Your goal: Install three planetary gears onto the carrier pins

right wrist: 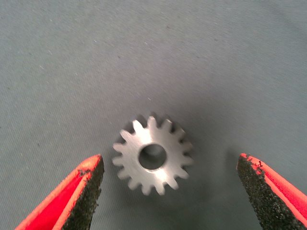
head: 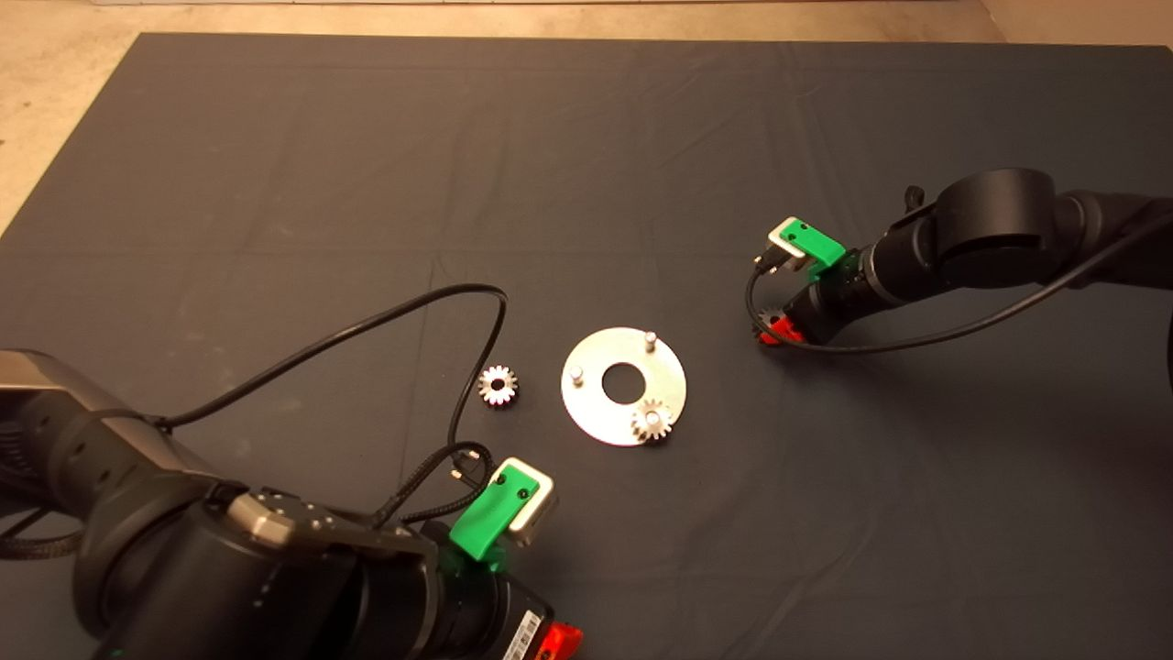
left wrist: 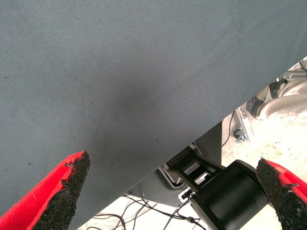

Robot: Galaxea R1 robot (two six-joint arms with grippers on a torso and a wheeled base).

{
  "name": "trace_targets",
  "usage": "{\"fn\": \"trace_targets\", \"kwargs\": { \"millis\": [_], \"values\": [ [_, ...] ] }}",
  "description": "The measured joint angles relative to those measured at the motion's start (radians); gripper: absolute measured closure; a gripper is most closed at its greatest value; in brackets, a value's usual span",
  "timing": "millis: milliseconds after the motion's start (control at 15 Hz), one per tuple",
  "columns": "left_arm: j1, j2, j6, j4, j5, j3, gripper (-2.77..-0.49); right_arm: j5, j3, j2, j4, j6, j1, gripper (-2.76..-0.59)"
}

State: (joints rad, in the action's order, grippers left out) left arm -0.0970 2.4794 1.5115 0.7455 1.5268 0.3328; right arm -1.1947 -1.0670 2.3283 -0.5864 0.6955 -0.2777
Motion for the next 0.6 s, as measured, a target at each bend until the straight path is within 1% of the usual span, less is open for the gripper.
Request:
{"fn": "trace_targets", "kwargs": {
  "millis": [67,133,333,467,600],
  "values": [
    [0.000,0.000,0.000,0.000,0.000,0.000,-2.50,0.017,-0.005,0.002,0.000,0.000,0.004,-2.05],
    [0.000,0.000,0.000,0.000,0.000,0.000,-2.50,0.023,-0.009,0.004,0.000,0.000,0.008,-2.05],
    [0.000,0.000,0.000,0.000,0.000,0.000,-2.50,0.025,-0.014,0.013,0.000,0.000,0.009,-1.98],
    [0.000,0.000,0.000,0.000,0.000,0.000,-2.50,0.025,-0.014,0.013,0.000,-0.001,0.012,-1.85],
    [0.000,0.000,0.000,0.000,0.000,0.000,-2.50,0.025,-0.015,0.013,0.000,-0.001,0.012,-1.81]
  ]
}}
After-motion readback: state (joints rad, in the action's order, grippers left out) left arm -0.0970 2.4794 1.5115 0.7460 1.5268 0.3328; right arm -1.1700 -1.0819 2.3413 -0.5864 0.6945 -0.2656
